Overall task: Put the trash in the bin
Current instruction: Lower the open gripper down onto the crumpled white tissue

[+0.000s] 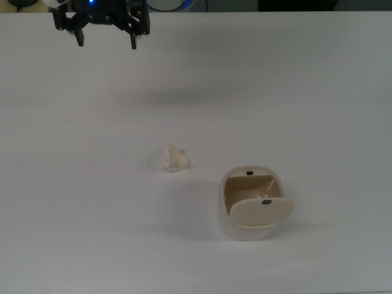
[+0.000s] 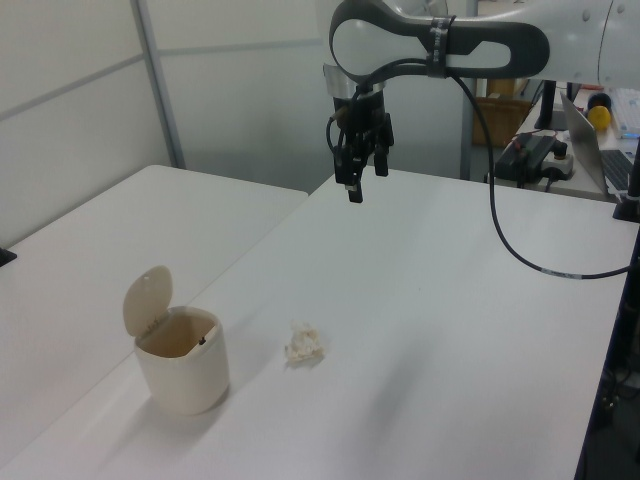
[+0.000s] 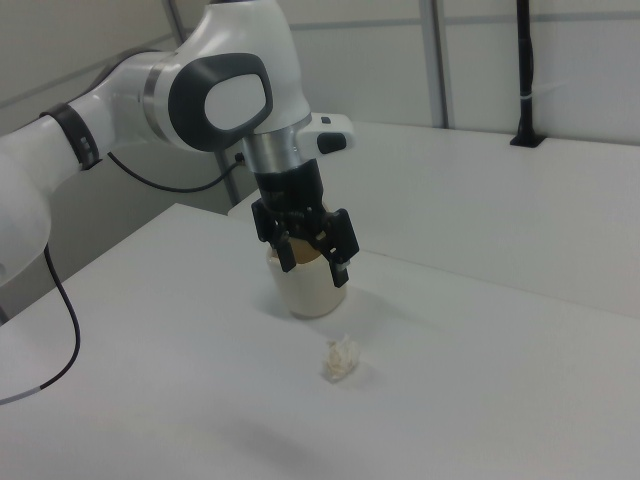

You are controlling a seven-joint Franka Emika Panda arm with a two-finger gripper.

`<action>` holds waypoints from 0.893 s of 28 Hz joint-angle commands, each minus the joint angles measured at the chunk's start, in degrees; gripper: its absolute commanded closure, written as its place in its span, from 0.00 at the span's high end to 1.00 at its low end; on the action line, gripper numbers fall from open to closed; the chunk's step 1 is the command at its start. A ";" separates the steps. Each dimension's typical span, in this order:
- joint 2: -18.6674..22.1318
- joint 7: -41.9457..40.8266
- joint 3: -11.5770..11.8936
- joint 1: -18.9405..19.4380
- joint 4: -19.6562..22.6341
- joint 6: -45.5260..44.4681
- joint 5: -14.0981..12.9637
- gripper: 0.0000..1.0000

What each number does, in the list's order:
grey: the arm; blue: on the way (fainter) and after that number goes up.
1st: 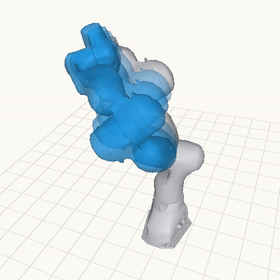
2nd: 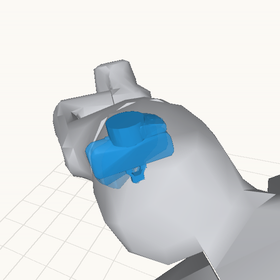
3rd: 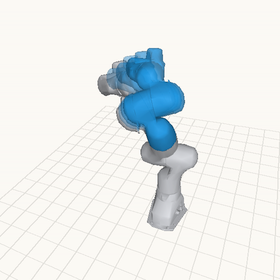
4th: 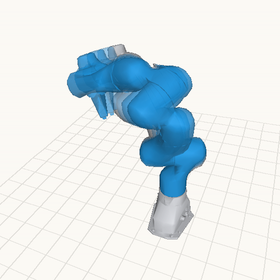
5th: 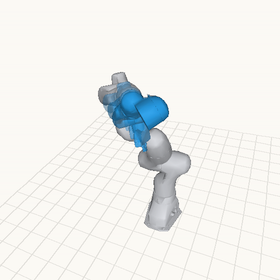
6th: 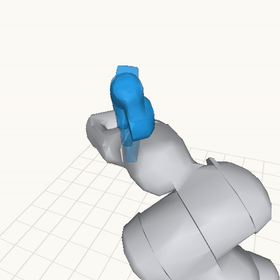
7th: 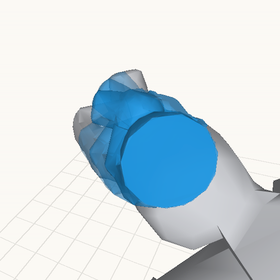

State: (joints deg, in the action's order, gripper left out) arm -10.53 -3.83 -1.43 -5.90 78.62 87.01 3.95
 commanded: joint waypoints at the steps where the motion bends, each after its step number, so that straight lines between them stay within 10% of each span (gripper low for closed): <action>1: -0.10 -1.87 0.29 -0.60 0.39 0.62 -6.36 1.00; 25: -13.54 -3.03 -0.50 3.25 5.04 17.65 -5.27 0.95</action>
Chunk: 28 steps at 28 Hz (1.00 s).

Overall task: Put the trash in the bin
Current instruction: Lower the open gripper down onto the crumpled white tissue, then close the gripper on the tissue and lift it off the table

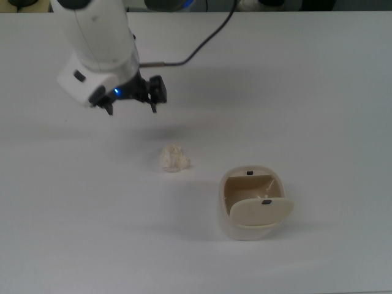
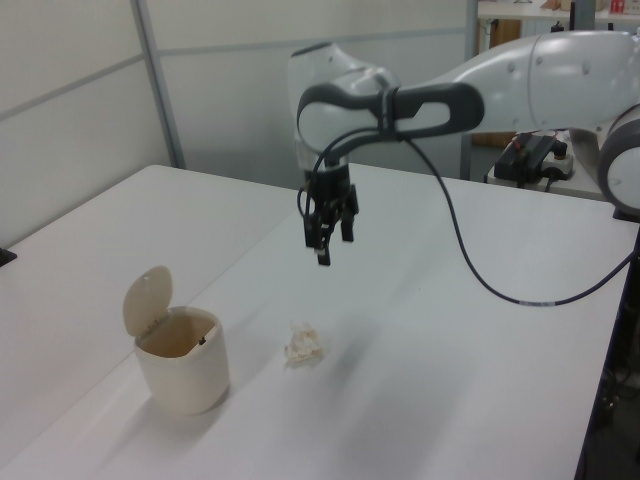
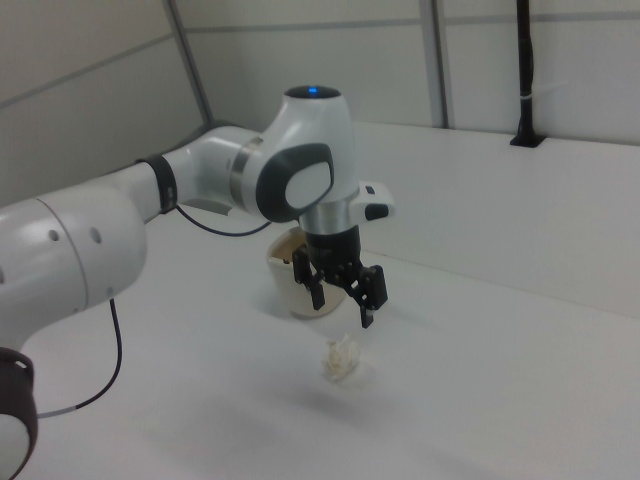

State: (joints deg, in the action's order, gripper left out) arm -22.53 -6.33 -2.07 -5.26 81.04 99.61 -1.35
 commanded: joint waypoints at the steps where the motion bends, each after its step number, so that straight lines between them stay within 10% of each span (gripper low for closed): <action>1: -2.16 -0.44 0.14 3.15 2.89 5.85 0.55 0.95; 11: -8.57 6.06 0.14 7.19 3.78 13.50 5.47 0.77; 15: -9.37 6.94 0.14 7.19 3.78 16.31 6.09 0.36; 22: -9.46 6.59 0.49 6.93 3.78 17.29 7.33 0.00; 28: -8.76 6.41 0.66 6.67 3.51 17.20 7.33 0.00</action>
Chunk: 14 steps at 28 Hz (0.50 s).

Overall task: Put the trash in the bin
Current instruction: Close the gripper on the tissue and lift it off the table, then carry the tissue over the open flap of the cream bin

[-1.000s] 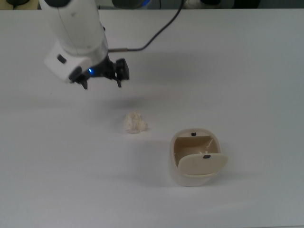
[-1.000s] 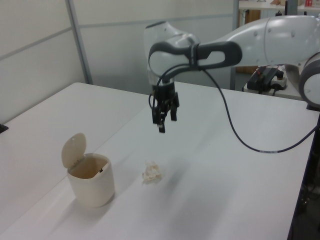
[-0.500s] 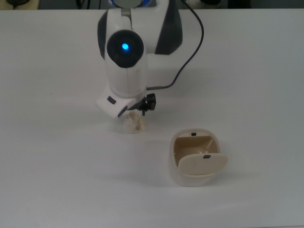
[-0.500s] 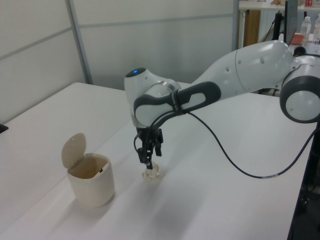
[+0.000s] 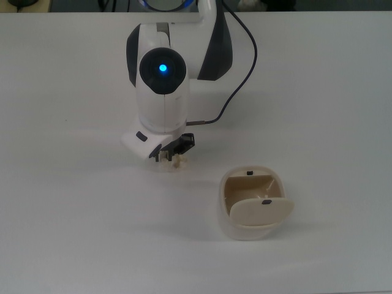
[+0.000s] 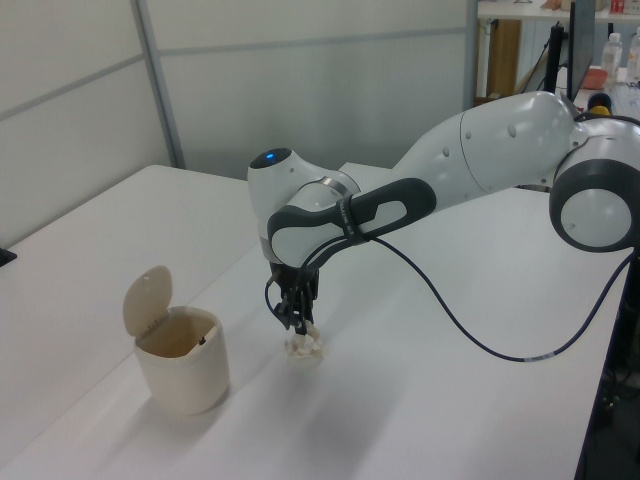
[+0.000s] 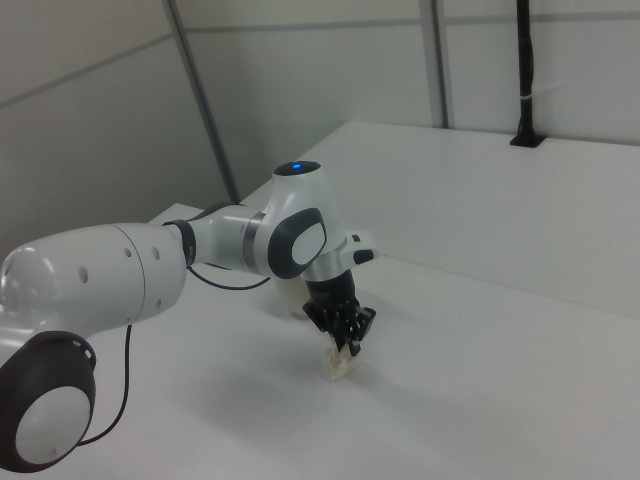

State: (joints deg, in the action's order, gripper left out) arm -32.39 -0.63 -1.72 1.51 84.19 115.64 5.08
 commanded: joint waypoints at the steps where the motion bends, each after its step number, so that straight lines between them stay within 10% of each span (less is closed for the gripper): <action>1: 1.37 0.64 0.32 -0.10 0.27 1.17 0.90 0.00; 14: 6.54 0.37 0.32 -0.19 0.09 0.99 0.46 0.00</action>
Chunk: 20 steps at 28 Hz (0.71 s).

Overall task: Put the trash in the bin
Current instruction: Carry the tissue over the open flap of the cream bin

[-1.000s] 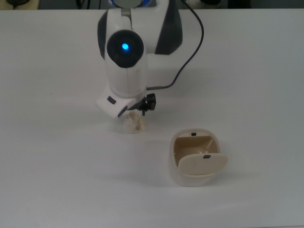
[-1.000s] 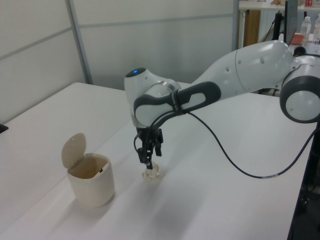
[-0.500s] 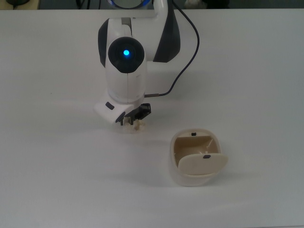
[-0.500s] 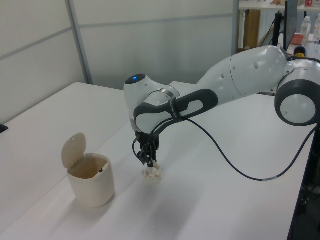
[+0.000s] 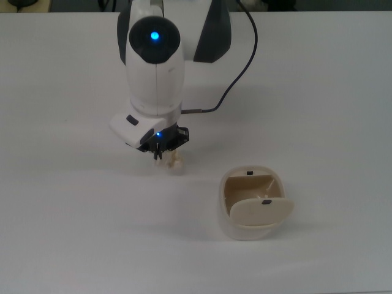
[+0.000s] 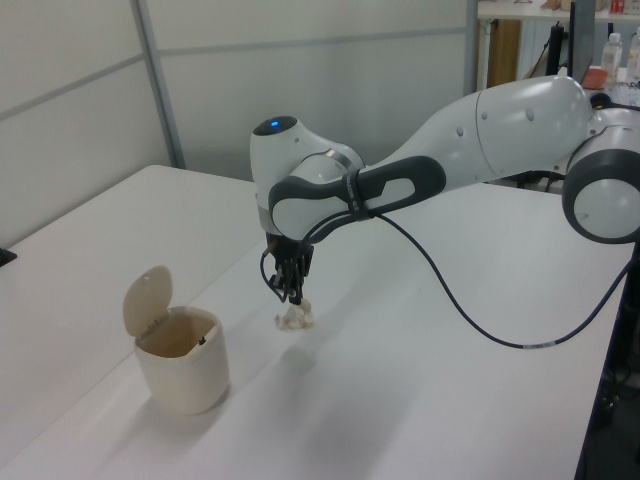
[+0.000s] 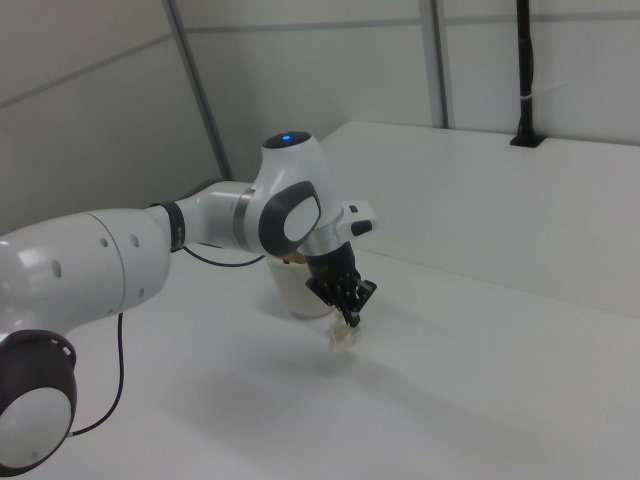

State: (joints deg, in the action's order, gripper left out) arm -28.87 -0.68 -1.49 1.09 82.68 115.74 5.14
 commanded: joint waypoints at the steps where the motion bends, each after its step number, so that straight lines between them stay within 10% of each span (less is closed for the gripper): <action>1: 3.46 0.50 0.00 0.31 1.60 0.98 -0.13 0.00; 20: 3.65 -0.03 -8.61 0.84 0.02 26.28 -3.39 0.00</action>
State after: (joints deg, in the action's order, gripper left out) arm -23.49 -0.67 -8.42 1.80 81.77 134.64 2.59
